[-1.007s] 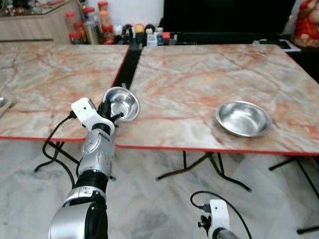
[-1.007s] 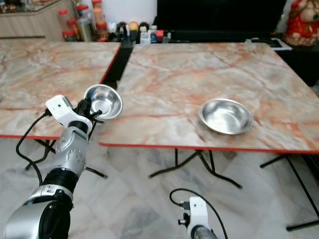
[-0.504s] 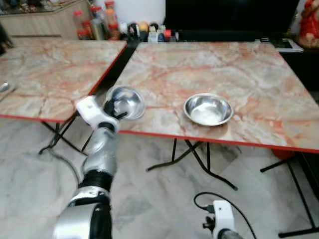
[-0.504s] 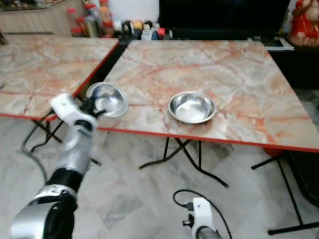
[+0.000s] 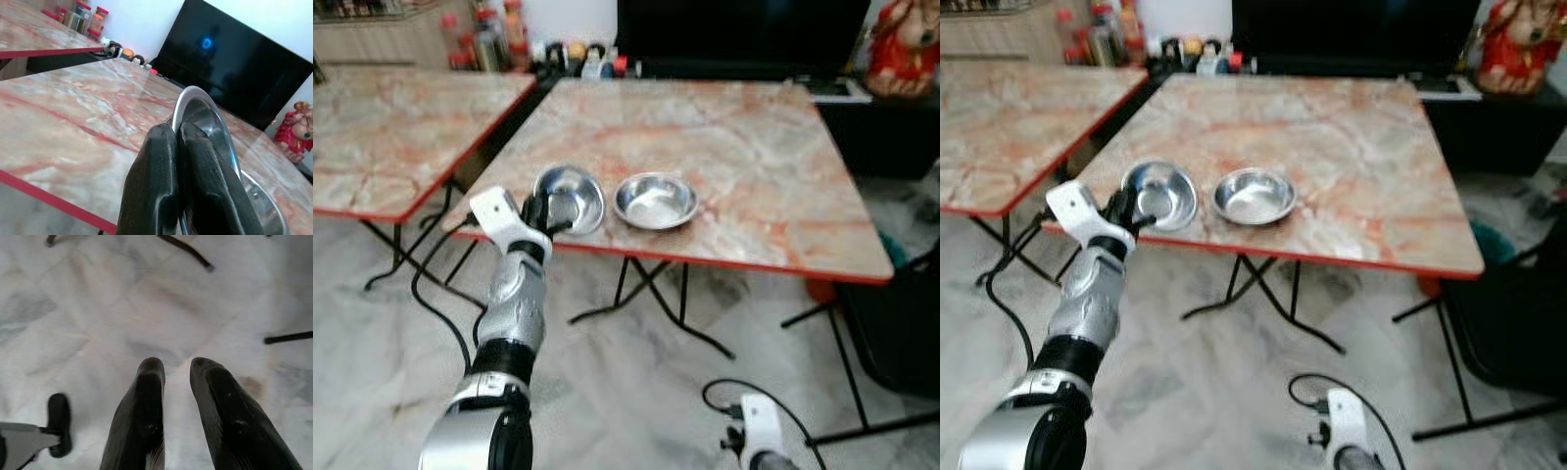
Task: Setting the table
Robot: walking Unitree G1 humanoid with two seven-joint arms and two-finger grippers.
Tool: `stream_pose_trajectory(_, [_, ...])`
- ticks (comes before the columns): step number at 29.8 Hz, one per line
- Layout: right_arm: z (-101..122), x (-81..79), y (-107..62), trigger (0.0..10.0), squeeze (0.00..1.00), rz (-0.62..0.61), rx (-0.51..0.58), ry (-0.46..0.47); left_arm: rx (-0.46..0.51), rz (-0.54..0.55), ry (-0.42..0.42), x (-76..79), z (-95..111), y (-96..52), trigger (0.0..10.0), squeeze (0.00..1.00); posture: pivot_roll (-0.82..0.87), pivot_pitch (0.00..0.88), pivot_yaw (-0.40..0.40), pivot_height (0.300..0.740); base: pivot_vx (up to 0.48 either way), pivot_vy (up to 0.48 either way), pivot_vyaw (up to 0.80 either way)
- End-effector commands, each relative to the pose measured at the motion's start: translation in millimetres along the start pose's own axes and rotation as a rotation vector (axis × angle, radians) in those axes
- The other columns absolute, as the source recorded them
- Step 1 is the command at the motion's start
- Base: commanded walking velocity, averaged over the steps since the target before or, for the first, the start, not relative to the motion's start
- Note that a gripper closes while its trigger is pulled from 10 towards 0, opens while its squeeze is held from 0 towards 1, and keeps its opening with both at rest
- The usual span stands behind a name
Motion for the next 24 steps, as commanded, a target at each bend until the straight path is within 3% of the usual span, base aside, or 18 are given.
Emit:
stream_pose_trajectory(1, [4.2, -9.4, 1.6, 10.0, 0.0, 0.02, 0.009, 0.014, 0.036, 0.006, 0.019, -5.5, 12.1, 1.7, 10.0, 0.0, 0.0, 0.0, 0.003, 0.74, 0.0, 0.0, 0.0])
stream_pose_trajectory(7, [5.6, -10.7, 2.1, 10.0, 0.0, 0.025, 0.007, 0.028, 0.041, 0.001, 0.032, -4.1, 14.7, 3.5, 10.0, 0.0, 0.0, 0.0, -0.001, 0.74, 0.0, 0.0, -0.21])
stream_pose_trajectory(10, [6.9, -10.3, 2.1, 10.0, 0.0, 0.022, 0.014, 0.023, 0.041, 0.001, 0.031, -3.7, 15.0, 4.2, 10.0, 0.0, 0.0, 0.0, -0.001, 0.74, 0.255, 0.0, -0.55])
stream_pose_trajectory(19, [6.0, -11.5, 2.2, 10.0, 0.0, 0.023, 0.007, 0.021, 0.046, 0.002, 0.035, -5.1, 17.3, 4.5, 10.0, 0.0, 0.01, 0.0, 0.001, 0.74, 0.302, 0.0, 0.0])
stream_pose_trajectory(24, [5.6, -13.1, 2.3, 10.0, 0.0, 0.028, 0.004, 0.019, 0.043, -0.001, 0.038, -5.1, 17.2, 4.4, 10.0, 0.0, 0.01, 0.0, 0.003, 0.74, 0.32, 0.0, -0.77])
Point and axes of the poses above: a point about 5 cm out from each wrist's last joint towards the gripper, its own y axis pointing out of the wrist towards the gripper, its own z axis along the axis of the wrist's last joint, x = y × z, the point moved 2 cm from there along y, pointing out of the wrist towards the gripper, and after that the axes turned 3 degrees about y, right-handed, at the moved point
